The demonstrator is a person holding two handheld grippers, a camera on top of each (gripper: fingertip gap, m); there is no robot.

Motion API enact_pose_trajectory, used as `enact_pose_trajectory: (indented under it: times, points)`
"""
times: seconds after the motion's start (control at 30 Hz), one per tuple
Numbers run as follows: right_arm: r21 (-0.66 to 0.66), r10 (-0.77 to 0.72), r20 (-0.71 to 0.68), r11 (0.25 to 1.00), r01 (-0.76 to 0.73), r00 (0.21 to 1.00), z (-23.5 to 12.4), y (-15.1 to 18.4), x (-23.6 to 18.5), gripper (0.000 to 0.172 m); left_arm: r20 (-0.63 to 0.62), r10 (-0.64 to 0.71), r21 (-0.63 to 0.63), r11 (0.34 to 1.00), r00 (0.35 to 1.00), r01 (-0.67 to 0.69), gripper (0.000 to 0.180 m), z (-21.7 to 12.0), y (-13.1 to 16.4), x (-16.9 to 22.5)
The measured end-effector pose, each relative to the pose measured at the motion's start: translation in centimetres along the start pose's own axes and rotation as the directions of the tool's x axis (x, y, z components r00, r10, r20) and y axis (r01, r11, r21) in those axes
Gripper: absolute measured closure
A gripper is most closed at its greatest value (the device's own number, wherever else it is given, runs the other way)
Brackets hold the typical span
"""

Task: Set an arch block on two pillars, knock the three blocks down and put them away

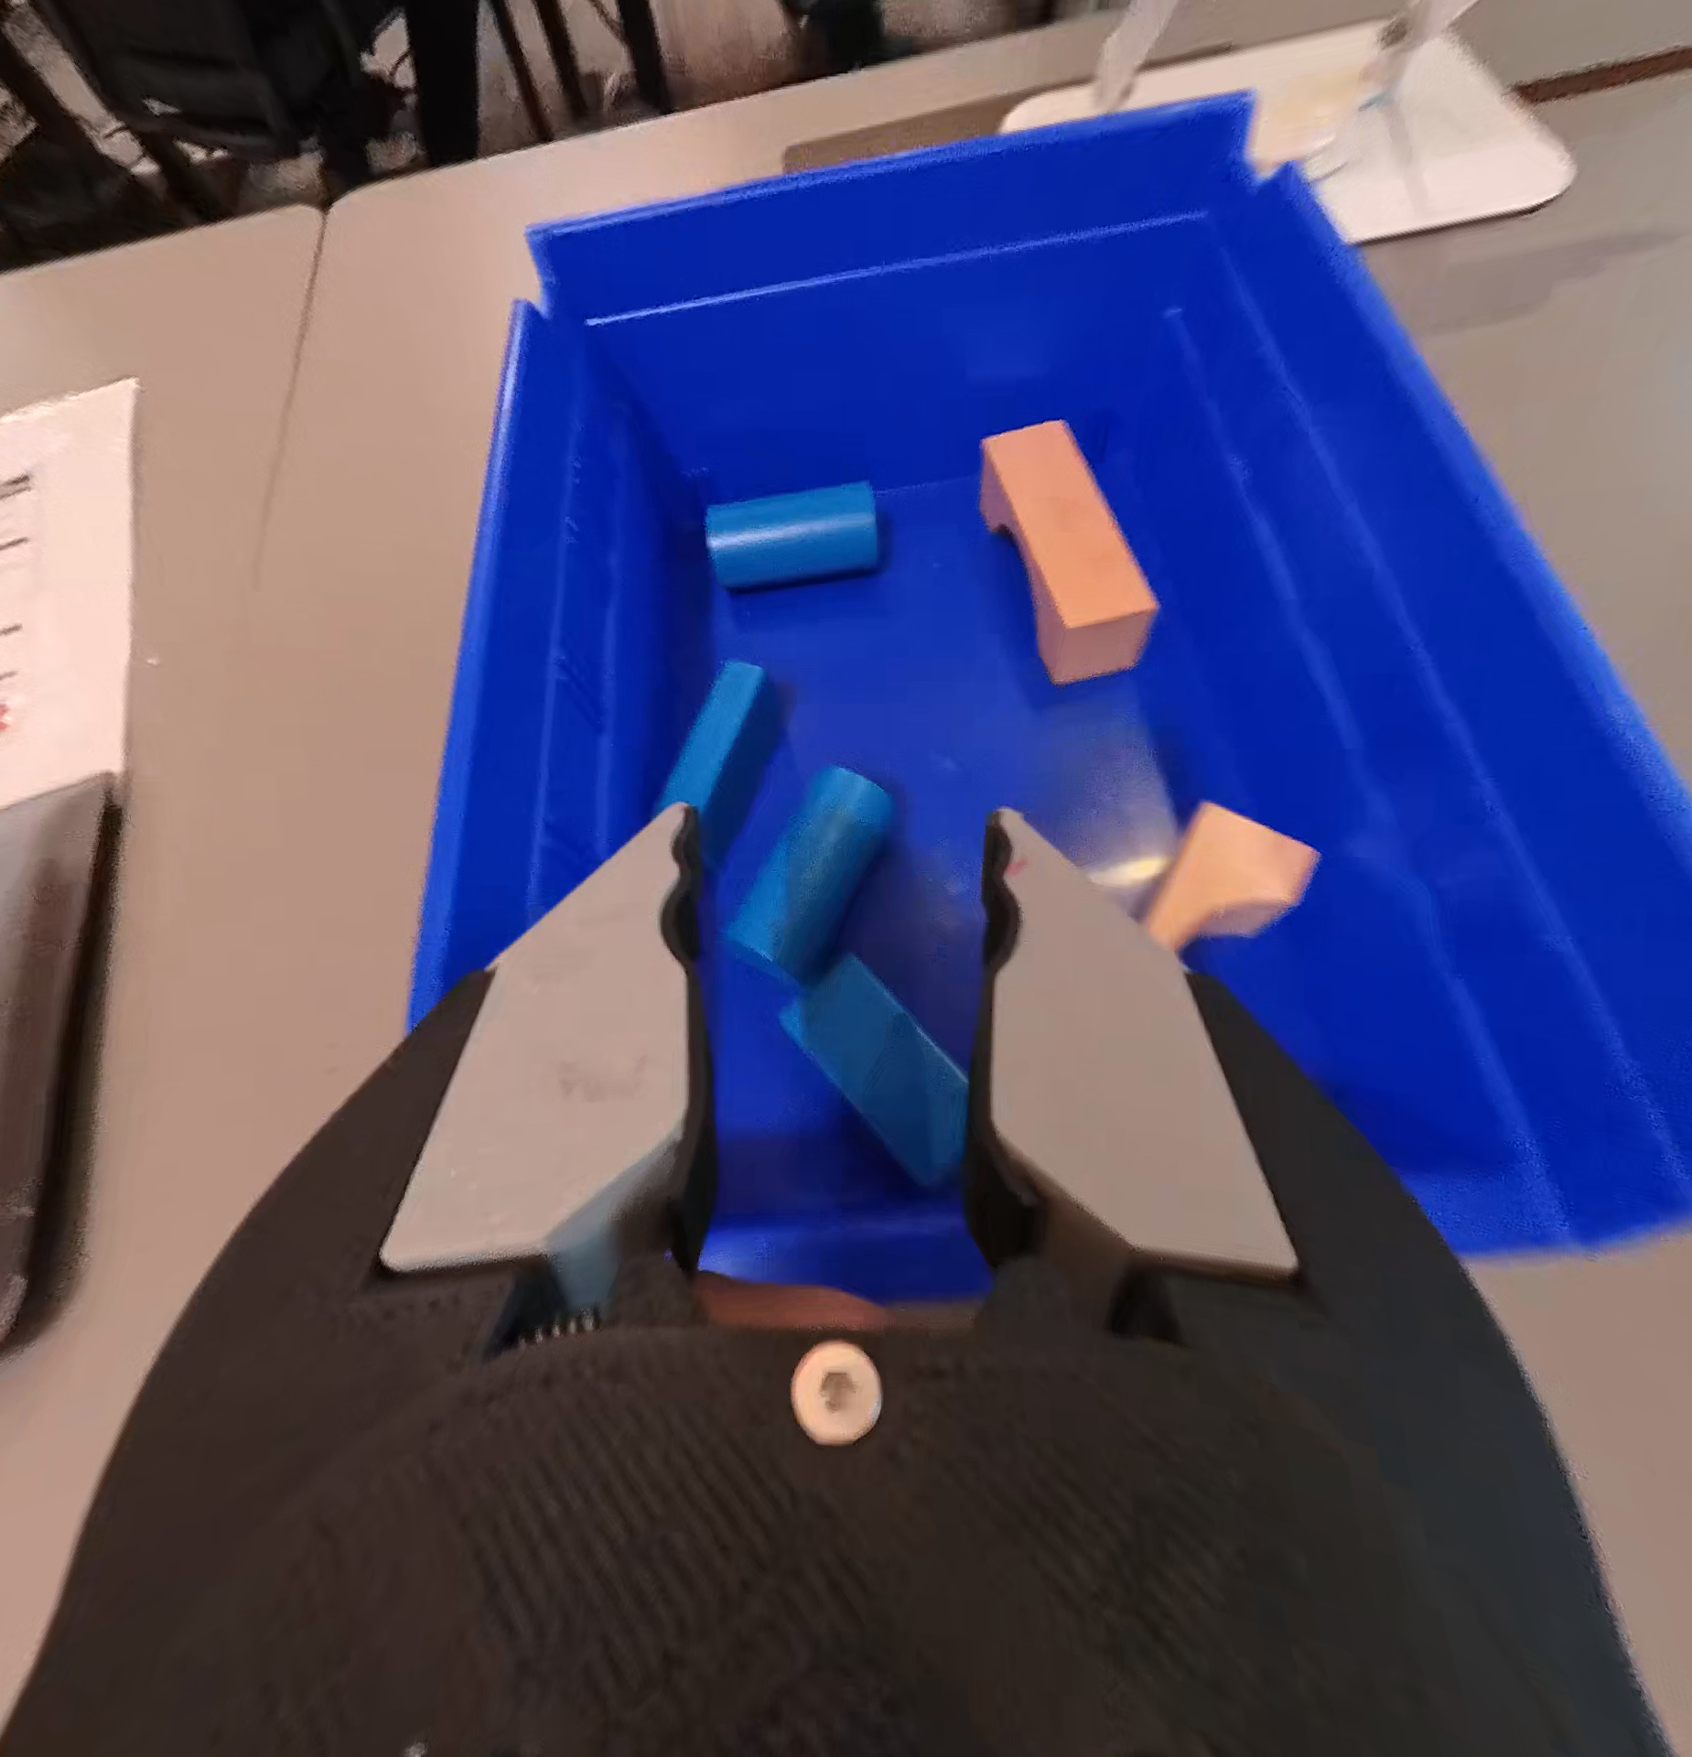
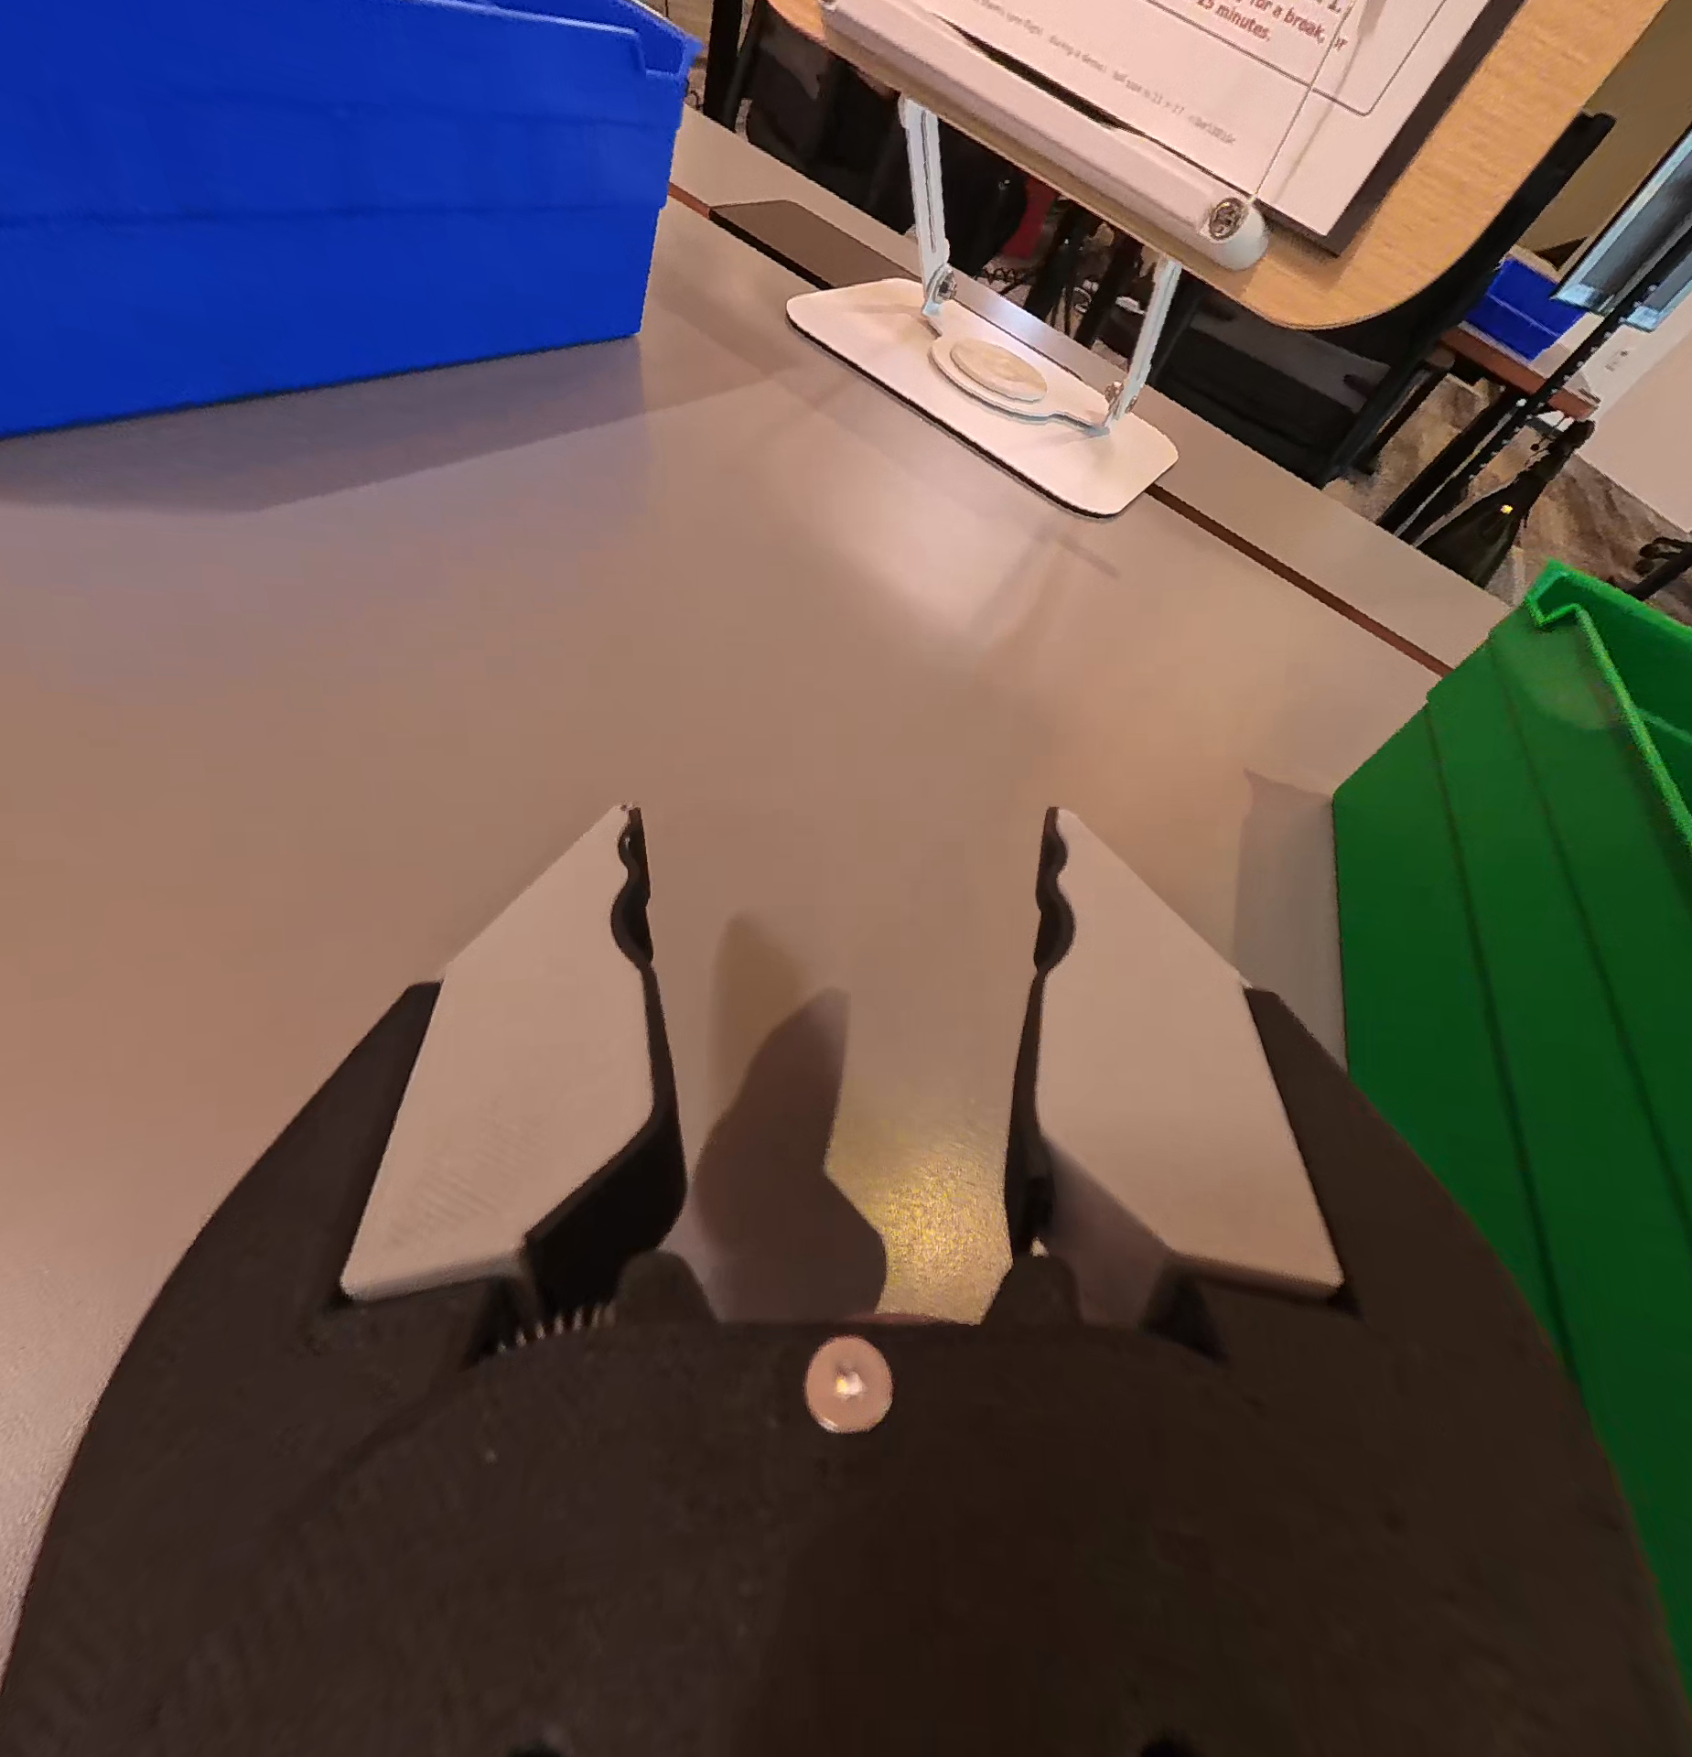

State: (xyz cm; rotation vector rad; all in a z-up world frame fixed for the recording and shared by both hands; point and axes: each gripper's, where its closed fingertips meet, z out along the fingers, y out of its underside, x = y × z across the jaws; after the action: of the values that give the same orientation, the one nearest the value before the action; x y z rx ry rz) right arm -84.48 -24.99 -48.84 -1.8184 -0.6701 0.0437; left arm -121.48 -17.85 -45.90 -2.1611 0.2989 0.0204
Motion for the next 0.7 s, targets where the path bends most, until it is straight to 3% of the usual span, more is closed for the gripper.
enact_pose_trajectory:
  times: [0.23,0.43,0.5,0.53,0.7]
  points:
    - [0.004,0.005,0.009,1.0,-0.005,1.0,0.0,-0.1,-0.1,0.095,0.087,0.162,-0.242,0.961,0.983,-0.137,0.132,5.9,-0.7,-2.6]
    - [0.015,0.048,0.032,0.999,-0.048,0.998,-0.1,-0.2,0.1,0.097,0.019,0.242,-0.481,0.853,0.97,-0.204,0.136,9.2,3.0,-2.8]
    - [0.014,0.048,0.033,0.999,-0.049,0.998,-0.1,-0.2,0.1,0.097,0.027,0.252,-0.499,0.842,0.967,-0.205,0.147,9.6,3.1,-3.0]
    - [0.013,0.047,0.034,0.999,-0.047,0.998,-0.1,-0.1,0.1,0.097,0.028,0.272,-0.511,0.831,0.962,-0.22,0.162,9.7,3.2,-3.2]
    - [0.029,0.04,0.031,0.999,-0.041,0.999,-0.3,-0.3,0.0,0.098,0.033,0.345,-0.478,0.83,0.938,-0.288,0.166,9.3,2.4,-3.4]
